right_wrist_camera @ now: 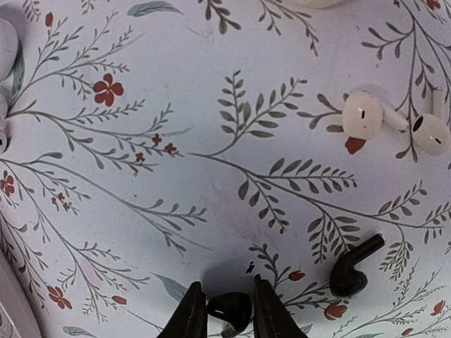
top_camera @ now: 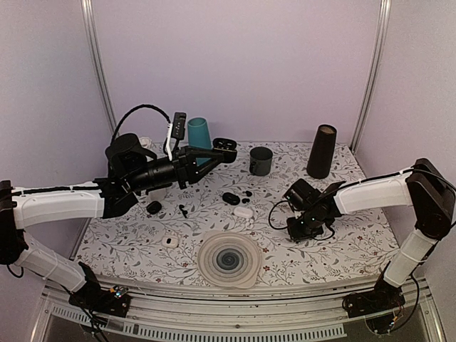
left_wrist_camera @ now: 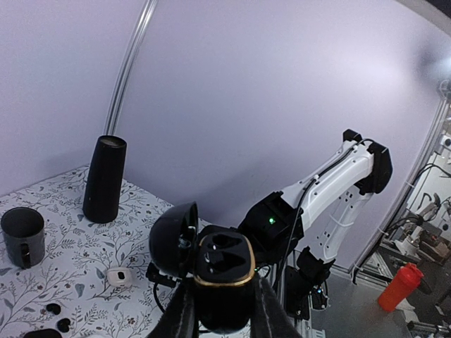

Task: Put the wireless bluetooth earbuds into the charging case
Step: Pick up the left earbud from the center of the board.

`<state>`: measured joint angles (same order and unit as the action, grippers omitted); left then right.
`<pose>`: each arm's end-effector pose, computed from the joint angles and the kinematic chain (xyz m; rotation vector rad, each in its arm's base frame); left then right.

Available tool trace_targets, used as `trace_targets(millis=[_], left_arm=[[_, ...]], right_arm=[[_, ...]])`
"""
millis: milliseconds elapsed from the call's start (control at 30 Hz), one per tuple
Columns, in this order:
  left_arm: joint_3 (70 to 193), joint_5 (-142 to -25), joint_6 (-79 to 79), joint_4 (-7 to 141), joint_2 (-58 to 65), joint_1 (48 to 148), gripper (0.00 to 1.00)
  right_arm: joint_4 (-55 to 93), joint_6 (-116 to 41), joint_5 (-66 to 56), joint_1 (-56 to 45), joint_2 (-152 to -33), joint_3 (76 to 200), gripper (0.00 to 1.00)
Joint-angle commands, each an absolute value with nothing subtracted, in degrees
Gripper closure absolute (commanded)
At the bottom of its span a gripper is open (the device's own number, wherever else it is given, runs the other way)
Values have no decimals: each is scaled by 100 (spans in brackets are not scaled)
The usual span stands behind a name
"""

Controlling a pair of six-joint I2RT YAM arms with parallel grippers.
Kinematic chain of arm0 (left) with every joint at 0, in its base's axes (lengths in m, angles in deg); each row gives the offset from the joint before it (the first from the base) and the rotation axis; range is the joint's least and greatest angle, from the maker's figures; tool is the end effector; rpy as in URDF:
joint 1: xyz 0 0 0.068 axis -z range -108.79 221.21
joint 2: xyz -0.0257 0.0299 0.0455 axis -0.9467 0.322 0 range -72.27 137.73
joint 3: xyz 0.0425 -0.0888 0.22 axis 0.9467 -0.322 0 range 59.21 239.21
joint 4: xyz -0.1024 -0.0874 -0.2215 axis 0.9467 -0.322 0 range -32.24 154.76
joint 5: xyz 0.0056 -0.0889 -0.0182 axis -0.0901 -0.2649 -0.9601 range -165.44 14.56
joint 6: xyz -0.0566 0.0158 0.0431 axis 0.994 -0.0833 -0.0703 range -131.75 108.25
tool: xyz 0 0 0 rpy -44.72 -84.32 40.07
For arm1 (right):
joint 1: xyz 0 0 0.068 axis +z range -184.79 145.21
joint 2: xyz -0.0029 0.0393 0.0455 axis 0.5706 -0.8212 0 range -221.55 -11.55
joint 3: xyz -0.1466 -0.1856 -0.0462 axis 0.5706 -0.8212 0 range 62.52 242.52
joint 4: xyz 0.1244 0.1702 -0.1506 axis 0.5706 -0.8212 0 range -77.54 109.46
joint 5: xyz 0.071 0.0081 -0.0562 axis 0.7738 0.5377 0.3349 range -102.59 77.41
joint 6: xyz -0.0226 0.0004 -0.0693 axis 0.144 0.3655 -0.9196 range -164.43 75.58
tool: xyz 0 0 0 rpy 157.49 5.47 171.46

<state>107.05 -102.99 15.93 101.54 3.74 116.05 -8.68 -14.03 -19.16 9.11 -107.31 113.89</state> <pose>0.2161 -0.2544 0.2952 0.6595 1.4482 -1.3547 0.2200 0.2023 0.0885 -0.3078 2.8105 0.1329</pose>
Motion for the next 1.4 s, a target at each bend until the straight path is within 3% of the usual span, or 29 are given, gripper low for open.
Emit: trace_targets(millis=[0, 300, 500, 667, 1367], left_arm=[[10694, -10252, 1592, 10186, 283, 11532, 100], [10685, -10244, 1615, 10212, 304, 11530, 100], [10676, -10205, 1629, 10234, 336, 11533, 100], [10676, -9843, 1612, 10151, 376, 11539, 100], [10837, -9428, 1428, 10503, 1291, 11785, 100]], right_arm=[[-1075, -1420, -2137, 959, -10814, 11545, 76], [-1049, -1493, -2082, 979, -10875, 11508, 75], [-1008, -1483, -2010, 981, -10879, 11496, 90], [-936, -1383, -1978, 978, -10748, 11504, 94], [-246, -1325, -2777, 1298, -8969, 12738, 95]])
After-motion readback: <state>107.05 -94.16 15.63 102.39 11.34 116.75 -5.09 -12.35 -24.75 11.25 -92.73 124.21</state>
